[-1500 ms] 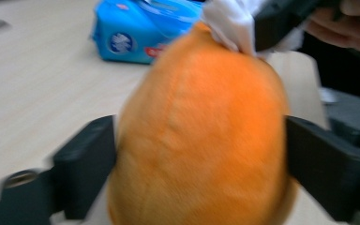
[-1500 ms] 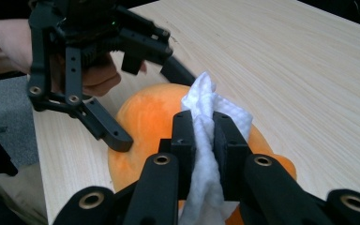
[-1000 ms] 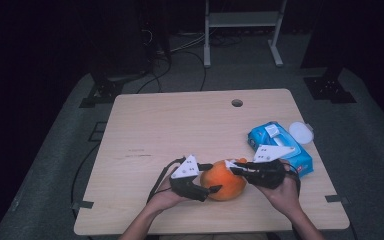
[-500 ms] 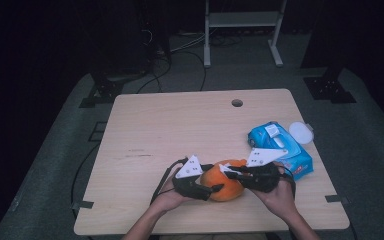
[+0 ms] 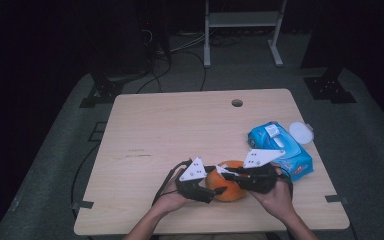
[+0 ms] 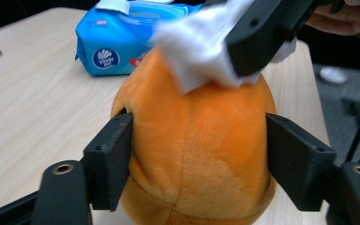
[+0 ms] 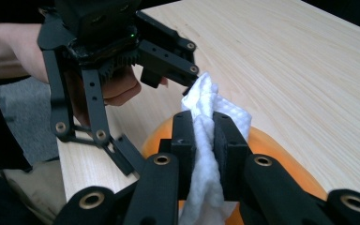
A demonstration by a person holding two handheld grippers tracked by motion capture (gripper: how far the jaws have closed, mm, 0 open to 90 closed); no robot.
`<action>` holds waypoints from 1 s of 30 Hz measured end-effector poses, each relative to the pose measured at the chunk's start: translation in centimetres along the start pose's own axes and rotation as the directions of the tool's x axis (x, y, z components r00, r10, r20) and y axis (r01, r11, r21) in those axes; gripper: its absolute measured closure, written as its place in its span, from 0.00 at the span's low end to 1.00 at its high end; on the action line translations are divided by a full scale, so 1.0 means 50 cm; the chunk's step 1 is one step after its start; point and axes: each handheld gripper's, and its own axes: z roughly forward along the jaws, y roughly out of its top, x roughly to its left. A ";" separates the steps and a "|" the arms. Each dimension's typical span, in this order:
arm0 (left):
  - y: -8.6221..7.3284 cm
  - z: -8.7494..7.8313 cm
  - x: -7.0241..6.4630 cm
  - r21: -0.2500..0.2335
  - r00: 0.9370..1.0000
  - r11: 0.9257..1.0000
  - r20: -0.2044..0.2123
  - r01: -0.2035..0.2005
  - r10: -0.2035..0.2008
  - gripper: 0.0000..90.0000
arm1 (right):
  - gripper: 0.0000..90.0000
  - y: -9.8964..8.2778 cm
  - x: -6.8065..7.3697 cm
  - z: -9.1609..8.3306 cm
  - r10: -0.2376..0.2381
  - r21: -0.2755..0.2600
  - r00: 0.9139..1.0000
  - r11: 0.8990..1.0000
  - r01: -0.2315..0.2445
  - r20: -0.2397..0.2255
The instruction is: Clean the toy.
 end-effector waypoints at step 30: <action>-0.031 -0.033 0.032 -0.001 1.000 1.000 0.005 -0.019 0.019 0.34 | 0.89 -0.051 -0.082 -0.045 0.141 -0.005 0.988 0.990 -0.141 0.065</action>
